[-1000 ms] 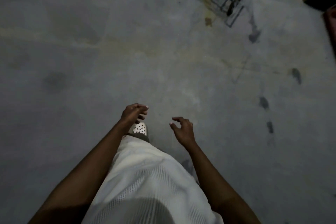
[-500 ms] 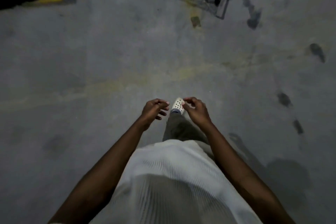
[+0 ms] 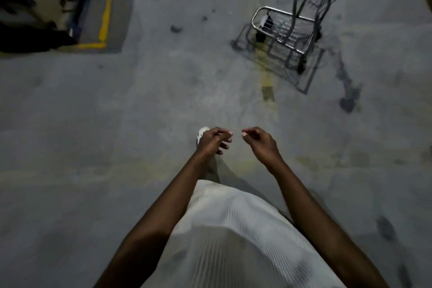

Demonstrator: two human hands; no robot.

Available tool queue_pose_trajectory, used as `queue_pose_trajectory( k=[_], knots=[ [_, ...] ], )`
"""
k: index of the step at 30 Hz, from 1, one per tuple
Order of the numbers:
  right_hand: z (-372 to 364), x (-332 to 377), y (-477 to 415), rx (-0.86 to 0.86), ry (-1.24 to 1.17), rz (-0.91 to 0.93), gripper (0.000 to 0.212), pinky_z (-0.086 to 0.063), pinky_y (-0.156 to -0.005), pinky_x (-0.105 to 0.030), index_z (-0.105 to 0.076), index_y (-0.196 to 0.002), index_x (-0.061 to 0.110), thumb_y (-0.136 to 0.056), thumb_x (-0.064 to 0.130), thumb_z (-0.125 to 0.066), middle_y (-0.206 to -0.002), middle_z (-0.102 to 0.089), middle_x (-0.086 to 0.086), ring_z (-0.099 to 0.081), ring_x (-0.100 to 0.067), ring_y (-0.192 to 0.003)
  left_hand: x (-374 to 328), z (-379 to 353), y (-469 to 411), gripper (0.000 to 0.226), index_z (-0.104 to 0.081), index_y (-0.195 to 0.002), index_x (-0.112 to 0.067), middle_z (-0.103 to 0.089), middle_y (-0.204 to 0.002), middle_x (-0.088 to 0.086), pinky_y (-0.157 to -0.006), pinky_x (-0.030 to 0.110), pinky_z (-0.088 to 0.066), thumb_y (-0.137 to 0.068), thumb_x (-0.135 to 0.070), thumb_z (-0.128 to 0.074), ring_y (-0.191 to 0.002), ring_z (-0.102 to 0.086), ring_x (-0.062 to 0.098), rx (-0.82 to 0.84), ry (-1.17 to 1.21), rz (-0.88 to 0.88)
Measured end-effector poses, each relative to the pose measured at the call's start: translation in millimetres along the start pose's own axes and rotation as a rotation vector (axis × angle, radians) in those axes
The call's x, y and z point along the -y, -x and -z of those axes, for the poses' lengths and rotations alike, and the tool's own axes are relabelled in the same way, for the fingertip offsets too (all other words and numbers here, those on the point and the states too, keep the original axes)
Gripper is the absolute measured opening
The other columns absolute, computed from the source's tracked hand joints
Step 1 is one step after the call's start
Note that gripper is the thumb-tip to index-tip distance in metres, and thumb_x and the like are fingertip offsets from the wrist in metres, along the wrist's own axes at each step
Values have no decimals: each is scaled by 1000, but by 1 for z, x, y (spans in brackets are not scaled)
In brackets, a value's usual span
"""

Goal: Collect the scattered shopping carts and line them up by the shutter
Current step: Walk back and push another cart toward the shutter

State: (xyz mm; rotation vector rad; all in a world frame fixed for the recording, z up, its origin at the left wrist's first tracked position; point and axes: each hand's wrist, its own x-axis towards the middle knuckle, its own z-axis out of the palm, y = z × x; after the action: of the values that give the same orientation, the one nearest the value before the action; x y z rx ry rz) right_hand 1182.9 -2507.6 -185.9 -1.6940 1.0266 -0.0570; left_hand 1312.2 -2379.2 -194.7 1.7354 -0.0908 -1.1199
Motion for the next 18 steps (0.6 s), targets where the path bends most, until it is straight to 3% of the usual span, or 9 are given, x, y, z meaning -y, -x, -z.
queue_pose_trajectory(
  k=[5, 8, 15, 18],
  knots=[
    [33, 41, -144, -78, -37, -59, 17, -49, -82, -29, -76, -112, 23, -99, 31, -69, -105, -74, 5, -66, -10, -93, -97, -13, -140, 15, -73, -96, -19, -77, -90, 7, -67, 32, -48, -87, -31, -78, -74, -68, 24, 117, -80, 2],
    [57, 88, -221, -150, -50, -62, 18, -51, -88, -30, -75, -114, 25, -100, 32, -67, -108, -73, 6, -66, -12, -101, -181, -20, -209, 17, -73, -103, -20, -78, -96, 5, -70, 32, -51, -91, -32, -74, -79, -71, 20, 181, -194, -77],
    [130, 170, -335, -208, -97, 22, 20, -43, -75, -4, -73, -118, 22, -102, 30, -65, -106, -71, 12, -63, 4, -96, -337, -72, -324, 12, -73, -104, -21, -77, -92, 5, -68, 33, -53, -96, -27, -69, -78, -73, 19, 290, -269, -158],
    [169, 172, -393, -294, -161, -44, 13, -49, -82, -18, -74, -111, 27, -100, 31, -67, -104, -73, 10, -67, -5, -99, -372, -103, -367, 16, -73, -108, -18, -78, -95, 5, -68, 33, -53, -96, -28, -69, -81, -73, 19, 341, -282, -162]
  ],
)
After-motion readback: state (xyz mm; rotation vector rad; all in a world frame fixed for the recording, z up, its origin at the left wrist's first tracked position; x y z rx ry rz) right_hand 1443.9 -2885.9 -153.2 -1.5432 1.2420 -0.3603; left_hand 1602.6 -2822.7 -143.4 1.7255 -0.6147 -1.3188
